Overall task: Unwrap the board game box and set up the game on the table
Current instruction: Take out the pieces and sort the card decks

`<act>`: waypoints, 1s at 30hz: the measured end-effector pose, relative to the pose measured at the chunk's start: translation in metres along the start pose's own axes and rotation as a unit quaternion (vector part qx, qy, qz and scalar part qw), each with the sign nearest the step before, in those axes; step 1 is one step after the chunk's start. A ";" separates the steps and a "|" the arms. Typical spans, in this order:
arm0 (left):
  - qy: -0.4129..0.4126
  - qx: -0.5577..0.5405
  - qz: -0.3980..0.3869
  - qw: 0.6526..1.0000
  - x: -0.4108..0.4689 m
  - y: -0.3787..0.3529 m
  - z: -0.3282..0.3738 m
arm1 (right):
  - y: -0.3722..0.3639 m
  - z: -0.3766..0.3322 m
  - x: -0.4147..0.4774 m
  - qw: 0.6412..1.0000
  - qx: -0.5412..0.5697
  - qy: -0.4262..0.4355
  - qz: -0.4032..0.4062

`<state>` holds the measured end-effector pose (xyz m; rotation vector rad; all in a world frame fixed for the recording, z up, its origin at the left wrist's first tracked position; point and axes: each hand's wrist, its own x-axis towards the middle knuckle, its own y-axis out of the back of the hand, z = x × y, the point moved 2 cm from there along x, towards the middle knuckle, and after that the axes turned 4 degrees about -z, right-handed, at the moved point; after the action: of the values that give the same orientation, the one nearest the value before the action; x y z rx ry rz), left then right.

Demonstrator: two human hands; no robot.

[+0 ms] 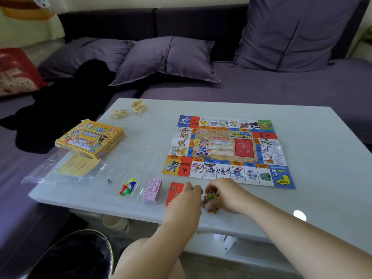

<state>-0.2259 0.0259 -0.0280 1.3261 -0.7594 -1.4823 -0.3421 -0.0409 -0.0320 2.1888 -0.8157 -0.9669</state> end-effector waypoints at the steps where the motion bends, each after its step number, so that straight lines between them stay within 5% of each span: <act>1: -0.002 -0.005 -0.005 1.000 -0.001 -0.001 0.002 | 0.000 0.001 0.000 1.000 -0.007 0.007 0.002; 30: -0.034 -0.129 0.102 0.986 -0.004 0.017 -0.009 | 0.014 -0.003 -0.017 0.995 -0.011 0.084 0.044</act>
<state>-0.2131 0.0253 -0.0128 0.9789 -0.6981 -1.4119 -0.3533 -0.0370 -0.0131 2.1617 -0.8106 -0.7346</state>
